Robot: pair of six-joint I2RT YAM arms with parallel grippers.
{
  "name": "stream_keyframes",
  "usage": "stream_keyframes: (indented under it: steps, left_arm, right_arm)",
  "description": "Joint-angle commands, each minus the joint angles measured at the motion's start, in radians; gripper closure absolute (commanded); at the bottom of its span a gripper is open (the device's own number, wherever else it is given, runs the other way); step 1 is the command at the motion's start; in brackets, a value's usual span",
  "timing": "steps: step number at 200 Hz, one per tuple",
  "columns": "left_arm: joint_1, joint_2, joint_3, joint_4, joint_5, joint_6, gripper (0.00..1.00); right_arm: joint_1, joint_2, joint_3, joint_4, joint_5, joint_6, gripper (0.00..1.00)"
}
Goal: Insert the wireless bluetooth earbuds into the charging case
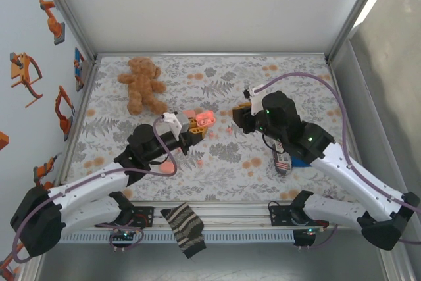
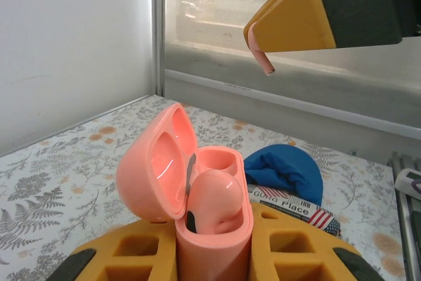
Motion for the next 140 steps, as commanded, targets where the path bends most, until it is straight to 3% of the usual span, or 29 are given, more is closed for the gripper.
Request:
stream_keyframes:
  steps: [1,140]
  left_arm:
    - [-0.014,0.028,0.043,0.077,-0.020,-0.043,1.00]
    - [-0.056,0.072,0.083,0.107,-0.065,-0.098,1.00]
  right_arm:
    - [0.029,-0.006,0.026,0.101,-0.017,-0.027,0.76]
    - [0.102,0.093,0.019,0.188,0.023,-0.059,0.76]
